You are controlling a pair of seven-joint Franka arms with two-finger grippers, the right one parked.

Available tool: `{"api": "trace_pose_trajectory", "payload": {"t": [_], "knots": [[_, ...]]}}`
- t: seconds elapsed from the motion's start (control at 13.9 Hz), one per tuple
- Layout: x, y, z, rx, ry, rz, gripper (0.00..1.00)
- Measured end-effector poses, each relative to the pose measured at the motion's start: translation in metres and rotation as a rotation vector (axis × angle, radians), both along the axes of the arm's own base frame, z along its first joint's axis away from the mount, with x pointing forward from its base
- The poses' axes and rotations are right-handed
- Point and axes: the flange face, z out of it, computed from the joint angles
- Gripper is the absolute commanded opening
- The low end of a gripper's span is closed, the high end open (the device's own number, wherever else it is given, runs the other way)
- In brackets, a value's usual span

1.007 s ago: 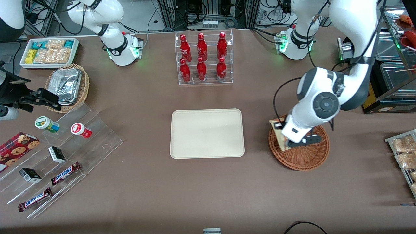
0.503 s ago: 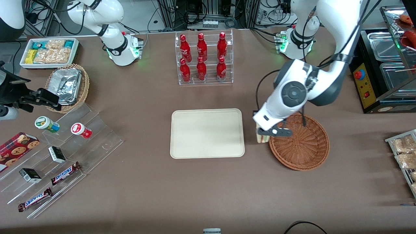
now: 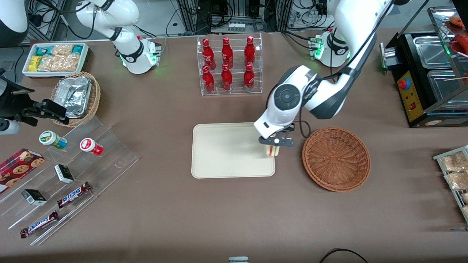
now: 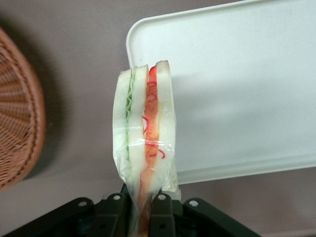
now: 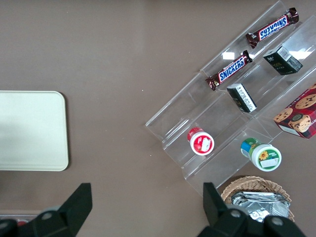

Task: Place sandwich from basket to tray
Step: 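Carry the held sandwich with the left gripper over the cream tray, then lower the sandwich onto the tray and open the left gripper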

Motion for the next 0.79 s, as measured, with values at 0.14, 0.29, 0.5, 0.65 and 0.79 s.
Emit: {"api": "trace_pose_trajectory", "payload": {"t": [0.14, 0.29, 0.5, 0.65, 0.79], "knots": [[-0.003, -0.029, -0.012, 0.003, -0.006, 0.002, 0.0], [-0.003, -0.052, -0.027, 0.025, -0.024, 0.011, 0.0], [0.0, -0.071, -0.048, 0.017, -0.011, 0.003, 0.0], [0.0, -0.079, -0.062, 0.02, -0.006, -0.011, 0.0], [0.001, -0.081, -0.076, 0.034, -0.003, -0.022, 0.0]]}}
